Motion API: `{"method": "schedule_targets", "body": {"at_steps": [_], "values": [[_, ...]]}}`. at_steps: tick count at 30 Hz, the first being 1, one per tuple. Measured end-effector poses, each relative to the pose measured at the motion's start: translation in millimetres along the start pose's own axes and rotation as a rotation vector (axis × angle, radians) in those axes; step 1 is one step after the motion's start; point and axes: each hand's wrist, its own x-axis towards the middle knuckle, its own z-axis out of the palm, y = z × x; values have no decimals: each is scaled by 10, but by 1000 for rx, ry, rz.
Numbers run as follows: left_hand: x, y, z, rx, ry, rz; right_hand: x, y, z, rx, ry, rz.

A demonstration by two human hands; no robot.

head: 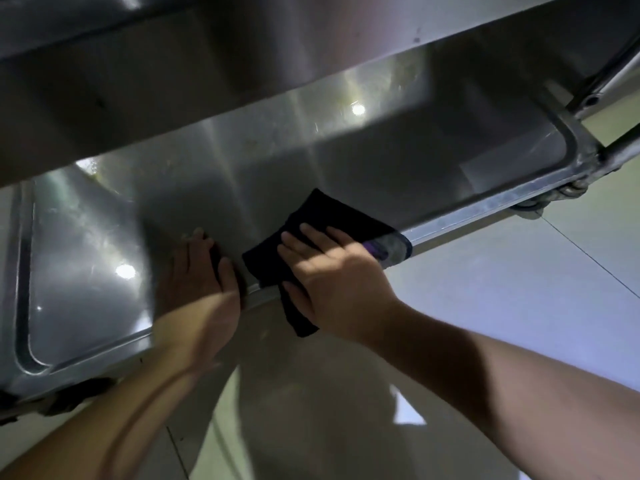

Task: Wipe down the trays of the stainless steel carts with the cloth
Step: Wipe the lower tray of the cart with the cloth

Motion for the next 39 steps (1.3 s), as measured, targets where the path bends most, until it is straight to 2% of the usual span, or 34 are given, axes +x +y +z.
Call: {"method": "schedule_targets", "body": {"at_steps": [2, 4, 9, 11, 13, 16, 18, 24, 28, 32, 39], "values": [[-16, -6, -17, -18, 19, 3, -63, 287, -90, -62, -52, 28], [-13, 8, -10, -20, 13, 8, -127, 748, -219, -127, -65, 139], [15, 31, 8, -17, 2, -13, -236, 2313, -680, -153, -159, 556], [14, 35, 4, -6, 12, -4, -220, 2734, -854, -162, -188, 722], [29, 27, 15, 6, 21, 14, -191, 2870, -905, -167, -177, 811], [44, -2, 78, 63, 37, 55, -106, 2529, -791, -120, -190, 863], [49, -1, 105, 89, 60, 63, -84, 2062, -658, -113, -176, 789], [54, -23, 165, 96, 105, 75, -17, 299, -75, -42, -8, 161], [82, -116, 226, 57, 106, 75, 66, -92, 158, 19, 145, -72], [120, -73, 182, -51, 135, 45, 81, -100, 150, 39, 218, -128], [134, -101, 111, -83, 112, 81, 134, -140, -204, 168, 51, 14]]}}
